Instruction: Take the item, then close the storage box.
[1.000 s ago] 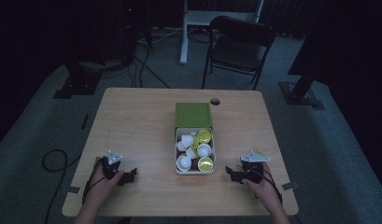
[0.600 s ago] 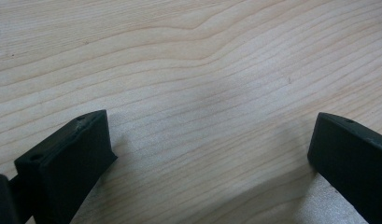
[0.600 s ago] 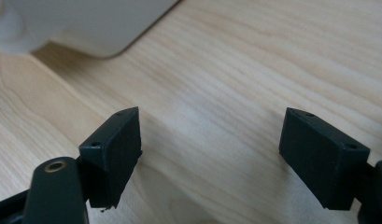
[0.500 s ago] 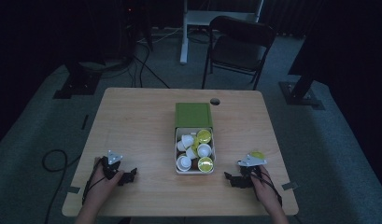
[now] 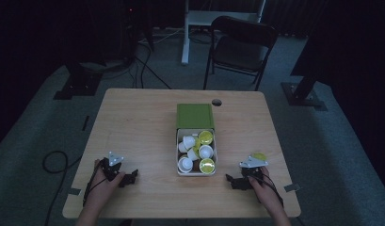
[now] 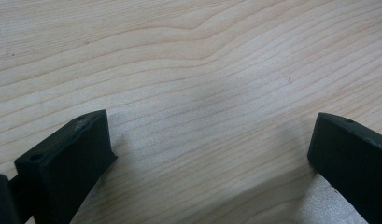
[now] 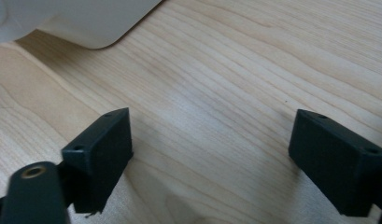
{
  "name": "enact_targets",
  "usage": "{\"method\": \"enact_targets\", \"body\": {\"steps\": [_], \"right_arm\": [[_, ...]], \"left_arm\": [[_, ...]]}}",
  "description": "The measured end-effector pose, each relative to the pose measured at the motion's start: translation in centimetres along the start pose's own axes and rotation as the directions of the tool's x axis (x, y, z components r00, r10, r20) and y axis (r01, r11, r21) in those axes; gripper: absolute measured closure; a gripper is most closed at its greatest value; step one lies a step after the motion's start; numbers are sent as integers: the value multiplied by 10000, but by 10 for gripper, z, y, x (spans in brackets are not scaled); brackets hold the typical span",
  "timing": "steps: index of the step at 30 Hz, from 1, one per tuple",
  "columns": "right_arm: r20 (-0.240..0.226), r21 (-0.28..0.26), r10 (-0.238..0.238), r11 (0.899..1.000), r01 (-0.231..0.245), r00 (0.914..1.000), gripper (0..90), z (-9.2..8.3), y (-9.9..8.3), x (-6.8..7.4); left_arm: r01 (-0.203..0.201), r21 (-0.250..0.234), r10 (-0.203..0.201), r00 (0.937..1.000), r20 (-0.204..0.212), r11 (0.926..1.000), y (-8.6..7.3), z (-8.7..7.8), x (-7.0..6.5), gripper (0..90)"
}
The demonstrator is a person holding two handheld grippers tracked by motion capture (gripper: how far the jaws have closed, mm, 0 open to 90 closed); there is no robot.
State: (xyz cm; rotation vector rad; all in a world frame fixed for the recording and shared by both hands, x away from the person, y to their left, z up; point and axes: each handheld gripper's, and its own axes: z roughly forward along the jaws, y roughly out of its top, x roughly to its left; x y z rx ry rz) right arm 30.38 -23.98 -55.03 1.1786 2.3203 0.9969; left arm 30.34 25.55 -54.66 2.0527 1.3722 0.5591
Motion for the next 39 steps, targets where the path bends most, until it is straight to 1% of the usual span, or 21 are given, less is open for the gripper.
{"method": "enact_targets", "body": {"steps": [4, 7, 10, 12, 14, 17, 18, 20, 21, 23, 25, 27, 29, 32, 34, 36, 38, 39], "right_arm": [[9, -4, 13, 10000, -13, 10000, 123, 0, 0, 0], [1, -6, 9, 10000, -9, 10000, 123, 0, 0, 0], [-34, 3, -19, 10000, 19, 10000, 121, 0, 0, 0], [-63, 2, -22, 10000, 22, 10000, 121, 1, 1, -1], [-82, 4, -45, 10000, 45, 10000, 121, 1, 1, -1], [-110, 0, -59, 10000, 59, 9999, 121, 1, 1, -2], [-117, -5, -65, 10000, 65, 9999, 123, 1, 1, -2], [-144, -41, -26, 10000, 25, 9999, 131, 0, 1, -2], [-160, -54, 26, 10000, -26, 9999, 131, 0, 1, -2], [-208, -57, -97, 9999, 96, 9997, 131, -1, 1, -1], [-295, -141, -172, 9998, 167, 9994, 131, -3, 1, 0], [-492, -347, -21, 9994, 4, 9988, 131, -5, 2, 0], [-633, -487, -1, 9988, -30, 9980, 131, -7, 3, 1], [-714, -640, -34, 9980, -11, 9974, 131, -11, 5, 2], [-736, -704, -67, 9975, 15, 9973, 131, -13, 6, 2], [-791, -776, -64, 9970, 2, 9968, 131, -15, 6, 2], [-805, -846, -69, 9964, 0, 9967, 132, -17, 7, 2], [-818, -875, -77, 9962, 5, 9966, 132, -18, 8, 2]], "left_arm": [[-19, 4, 19, 10000, -5, 10000, 0, 0, 0, 2], [-101, -4, 101, 9999, 81, 9999, 0, 0, -1, 2], [-414, -4, 413, 9985, 357, 9991, -1, -1, -3, 2], [-687, -26, 687, 9959, 585, 9976, -1, -1, -6, 2], [-1107, -119, 1113, 9907, 781, 9938, -2, -2, -9, 2], [-1698, -285, 1718, 9798, 1020, 9851, -3, -4, -14, 2], [-1808, -316, 1832, 9770, 1087, 9830, -3, -4, -15, 2], [-1799, -287, 1822, 9747, 1297, 9833, -3, -3, -18, 3], [-1876, -280, 1897, 9726, 1345, 9818, -3, -4, -20, 3], [-2113, -352, 2141, 9666, 1407, 9768, -2, -4, -23, 3], [-2246, -448, 2288, 9614, 1530, 9734, -2, -4, -26, 3], [-2272, -641, 2347, 9589, 1595, 9717, 0, -5, -29, 3], [-2295, -804, 2402, 9557, 1703, 9700, 2, -6, -32, 3], [-2408, -953, 2550, 9486, 1874, 9659, 6, -7, -37, 3], [-2514, -1083, 2686, 9430, 1966, 9618, 9, -8, -40, 3], [-2533, -1261, 2753, 9384, 2090, 9591, 11, -8, -44, 3], [-2586, -1459, 2867, 9311, 2255, 9549, 13, -8, -47, 3], [-2575, -1549, 2886, 9286, 2331, 9538, 14, -8, -48, 3]]}}
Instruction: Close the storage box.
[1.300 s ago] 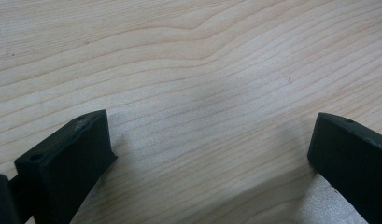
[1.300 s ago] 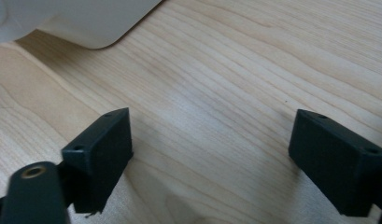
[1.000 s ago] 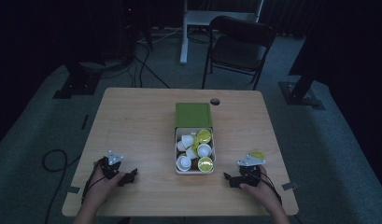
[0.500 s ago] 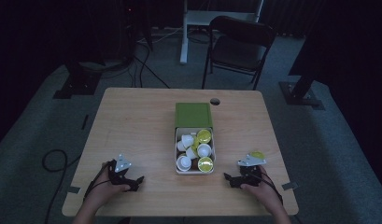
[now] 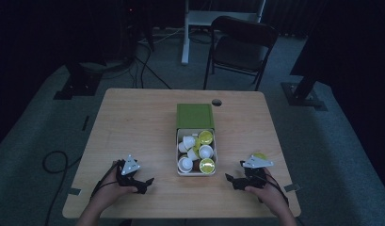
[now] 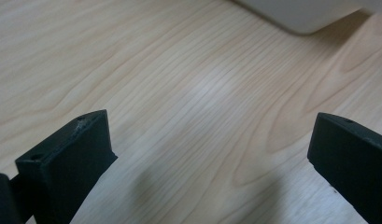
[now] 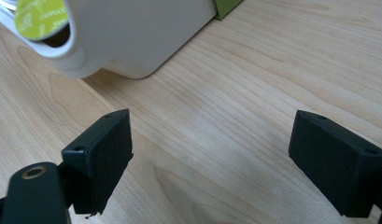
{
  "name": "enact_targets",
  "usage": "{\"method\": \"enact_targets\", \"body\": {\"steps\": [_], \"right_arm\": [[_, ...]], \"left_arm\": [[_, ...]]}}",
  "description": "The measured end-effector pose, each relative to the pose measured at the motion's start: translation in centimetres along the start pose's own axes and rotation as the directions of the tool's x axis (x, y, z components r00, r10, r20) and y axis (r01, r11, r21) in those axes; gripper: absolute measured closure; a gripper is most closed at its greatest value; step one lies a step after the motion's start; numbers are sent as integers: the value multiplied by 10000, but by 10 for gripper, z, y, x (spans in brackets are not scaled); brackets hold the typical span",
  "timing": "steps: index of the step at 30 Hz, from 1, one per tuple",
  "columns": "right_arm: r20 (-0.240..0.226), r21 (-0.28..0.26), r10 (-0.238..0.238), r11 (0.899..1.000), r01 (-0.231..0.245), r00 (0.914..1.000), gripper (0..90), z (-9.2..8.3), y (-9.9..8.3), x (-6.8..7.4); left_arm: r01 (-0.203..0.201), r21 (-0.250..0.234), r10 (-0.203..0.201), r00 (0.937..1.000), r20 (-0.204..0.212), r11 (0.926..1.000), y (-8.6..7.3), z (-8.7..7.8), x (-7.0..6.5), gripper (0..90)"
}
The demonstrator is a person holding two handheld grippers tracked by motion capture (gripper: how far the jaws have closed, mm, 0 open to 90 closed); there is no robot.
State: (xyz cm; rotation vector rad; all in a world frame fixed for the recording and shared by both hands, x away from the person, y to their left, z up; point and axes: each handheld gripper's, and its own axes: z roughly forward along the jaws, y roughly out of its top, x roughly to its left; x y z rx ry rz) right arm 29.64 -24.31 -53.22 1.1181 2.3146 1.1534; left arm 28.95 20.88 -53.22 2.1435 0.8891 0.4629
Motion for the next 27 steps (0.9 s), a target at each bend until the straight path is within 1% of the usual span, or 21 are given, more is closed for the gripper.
{"method": "enact_targets", "body": {"steps": [3, 5, 6, 7, 9, 13, 17, 19, 23, 24, 26, 27], "right_arm": [[-33, -115, 30, 9999, -31, 10000, 132, -3, 3, 1], [-63, -220, -17, 9998, 16, 10000, 133, -5, 5, 1], [-103, -271, -24, 9996, 22, 9999, 133, -6, 6, 2], [-103, -271, -24, 9996, 22, 9999, 133, -6, 6, 2], [-214, -466, -38, 9989, 28, 9998, 134, -8, 9, 3], [-323, -673, -89, 9977, 67, 9994, 135, -11, 13, 5], [-438, -801, -26, 9968, -9, 9990, 137, -11, 16, 5], [-484, -843, -41, 9964, 0, 9988, 137, -11, 17, 5], [-682, -1033, -44, 9947, -27, 9977, 137, -10, 21, 8], [-716, -1077, -91, 9942, 13, 9974, 137, -9, 23, 8], [-786, -1182, -179, 9930, 85, 9967, 137, -9, 26, 11], [-822, -1230, -188, 9924, 86, 9964, 137, -8, 28, 11]], "left_arm": [[-101, -191, 104, 9998, 188, 9998, 4, 1, -3, 3], [-249, -340, 259, 9993, 286, 9991, 7, 2, -6, 3], [-262, -444, 278, 9990, 357, 9987, 9, 3, -8, 3], [-262, -444, 278, 9990, 357, 9987, 9, 3, -8, 3], [-311, -660, 344, 9982, 494, 9973, 14, 4, -11, 3], [-484, -850, 543, 9962, 687, 9952, 21, 5, -15, 4], [-771, -1033, 839, 9945, 625, 9917, 29, 6, -21, 3], [-751, -1195, 840, 9939, 715, 9900, 32, 7, -24, 4], [-867, -1313, 974, 9923, 771, 9875, 38, 11, -28, 4], [-887, -1402, 1004, 9919, 783, 9861, 40, 12, -29, 4], [-746, -1680, 894, 9926, 823, 9830, 43, 15, -30, 4], [-756, -1768, 908, 9927, 794, 9813, 44, 16, -29, 4]]}}
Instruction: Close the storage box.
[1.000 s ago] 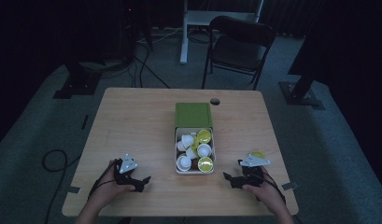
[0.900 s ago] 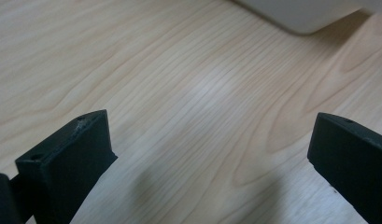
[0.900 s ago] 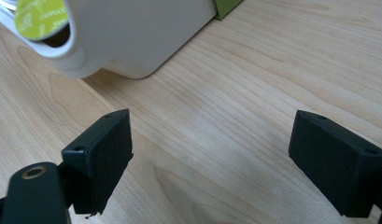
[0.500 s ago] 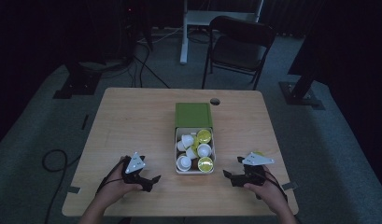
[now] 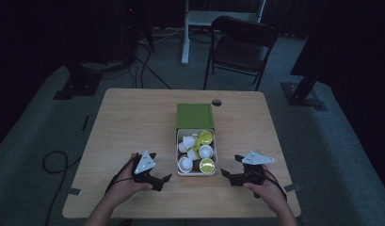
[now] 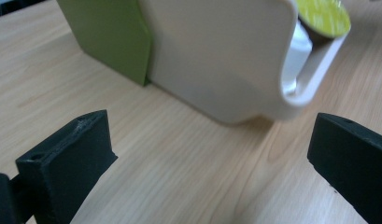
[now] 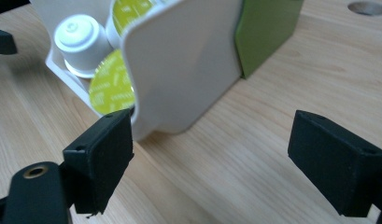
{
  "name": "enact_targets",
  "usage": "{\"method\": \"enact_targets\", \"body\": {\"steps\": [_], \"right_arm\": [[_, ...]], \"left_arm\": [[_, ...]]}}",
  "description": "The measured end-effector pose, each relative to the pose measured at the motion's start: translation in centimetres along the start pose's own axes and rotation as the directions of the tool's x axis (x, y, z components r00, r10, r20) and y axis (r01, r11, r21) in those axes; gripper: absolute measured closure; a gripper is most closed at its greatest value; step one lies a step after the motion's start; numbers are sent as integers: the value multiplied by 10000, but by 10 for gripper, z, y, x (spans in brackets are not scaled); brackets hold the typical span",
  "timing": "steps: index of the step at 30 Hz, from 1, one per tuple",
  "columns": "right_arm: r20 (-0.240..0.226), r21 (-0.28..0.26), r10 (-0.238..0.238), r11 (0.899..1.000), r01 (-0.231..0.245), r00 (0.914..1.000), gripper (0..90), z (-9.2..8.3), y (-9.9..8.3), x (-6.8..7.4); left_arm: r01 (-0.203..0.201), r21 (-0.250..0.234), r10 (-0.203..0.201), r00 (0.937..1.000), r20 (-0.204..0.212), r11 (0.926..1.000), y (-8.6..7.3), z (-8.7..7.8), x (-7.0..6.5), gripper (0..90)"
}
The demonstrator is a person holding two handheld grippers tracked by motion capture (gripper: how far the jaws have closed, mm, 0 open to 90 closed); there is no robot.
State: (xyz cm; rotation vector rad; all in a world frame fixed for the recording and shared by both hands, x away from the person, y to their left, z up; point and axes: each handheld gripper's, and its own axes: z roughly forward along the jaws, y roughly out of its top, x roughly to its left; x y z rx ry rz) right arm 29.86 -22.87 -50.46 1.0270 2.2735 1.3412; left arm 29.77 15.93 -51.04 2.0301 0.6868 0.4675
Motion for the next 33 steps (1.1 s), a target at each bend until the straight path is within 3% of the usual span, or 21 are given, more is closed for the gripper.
{"method": "enact_targets", "body": {"steps": [4, 8, 12, 20, 24, 33], "right_arm": [[-166, -226, 38, 9997, -42, 9999, 137, 3, 6, 1], [-230, -302, 25, 9995, -32, 9997, 137, 7, 12, 2], [-357, -353, -1, 9994, -11, 9994, 137, 10, 15, 3], [-393, -394, -102, 9992, 86, 9992, 137, 16, 21, 4], [-354, -363, -90, 9993, 77, 9993, 137, 19, 23, 2], [-280, -307, -125, 9995, 116, 9995, 133, 23, 24, -1]], "left_arm": [[76, -334, -79, 9999, -91, 9994, 4, 3, 2, 50], [-42, -347, 36, 9998, -188, 9994, 7, 5, 2, 49], [3, -532, -2, 10000, 28, 9986, 12, 6, 1, 49], [96, -809, -94, 10000, 32, 9967, 24, 14, 2, 50], [-119, -811, 117, 9999, -31, 9966, 29, 16, 3, 49], [-191, -693, 190, 9998, -15, 9974, 35, 21, 7, 48]]}}
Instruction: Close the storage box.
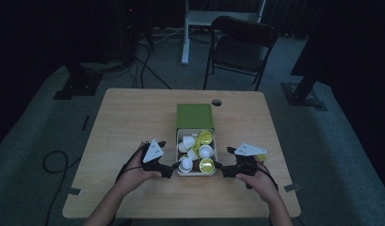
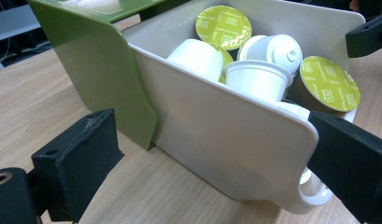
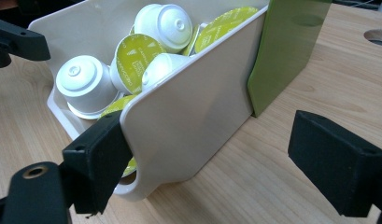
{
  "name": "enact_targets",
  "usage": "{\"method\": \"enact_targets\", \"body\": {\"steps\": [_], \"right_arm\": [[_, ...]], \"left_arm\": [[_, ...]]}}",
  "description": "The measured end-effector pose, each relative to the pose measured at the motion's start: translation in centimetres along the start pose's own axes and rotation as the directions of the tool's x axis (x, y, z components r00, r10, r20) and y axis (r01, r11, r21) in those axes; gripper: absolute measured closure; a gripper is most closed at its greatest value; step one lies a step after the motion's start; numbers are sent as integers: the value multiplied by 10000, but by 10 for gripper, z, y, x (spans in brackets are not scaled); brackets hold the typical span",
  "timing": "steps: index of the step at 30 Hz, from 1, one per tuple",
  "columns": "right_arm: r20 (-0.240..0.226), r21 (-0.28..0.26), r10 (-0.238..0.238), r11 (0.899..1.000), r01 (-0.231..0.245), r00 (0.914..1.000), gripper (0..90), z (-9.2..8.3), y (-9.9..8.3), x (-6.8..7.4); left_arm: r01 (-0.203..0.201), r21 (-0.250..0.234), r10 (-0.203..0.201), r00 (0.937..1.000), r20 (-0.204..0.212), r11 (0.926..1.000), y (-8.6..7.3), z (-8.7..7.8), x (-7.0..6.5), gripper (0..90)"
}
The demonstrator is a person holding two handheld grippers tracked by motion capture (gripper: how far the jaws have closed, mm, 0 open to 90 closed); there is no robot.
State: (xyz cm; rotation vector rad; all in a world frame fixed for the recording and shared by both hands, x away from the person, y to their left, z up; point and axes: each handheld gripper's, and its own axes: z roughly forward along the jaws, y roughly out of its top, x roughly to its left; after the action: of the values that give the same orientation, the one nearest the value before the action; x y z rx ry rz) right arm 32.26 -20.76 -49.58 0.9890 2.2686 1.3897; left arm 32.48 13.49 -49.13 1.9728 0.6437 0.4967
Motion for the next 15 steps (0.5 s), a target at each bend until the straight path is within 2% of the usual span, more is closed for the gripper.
{"method": "enact_targets", "body": {"steps": [15], "right_arm": [[56, 27, 57, 10000, -58, 10000, 130, 8, 5, -4]], "left_arm": [[113, 20, -113, 9996, -245, 9999, 2, 5, 10, 48]]}}
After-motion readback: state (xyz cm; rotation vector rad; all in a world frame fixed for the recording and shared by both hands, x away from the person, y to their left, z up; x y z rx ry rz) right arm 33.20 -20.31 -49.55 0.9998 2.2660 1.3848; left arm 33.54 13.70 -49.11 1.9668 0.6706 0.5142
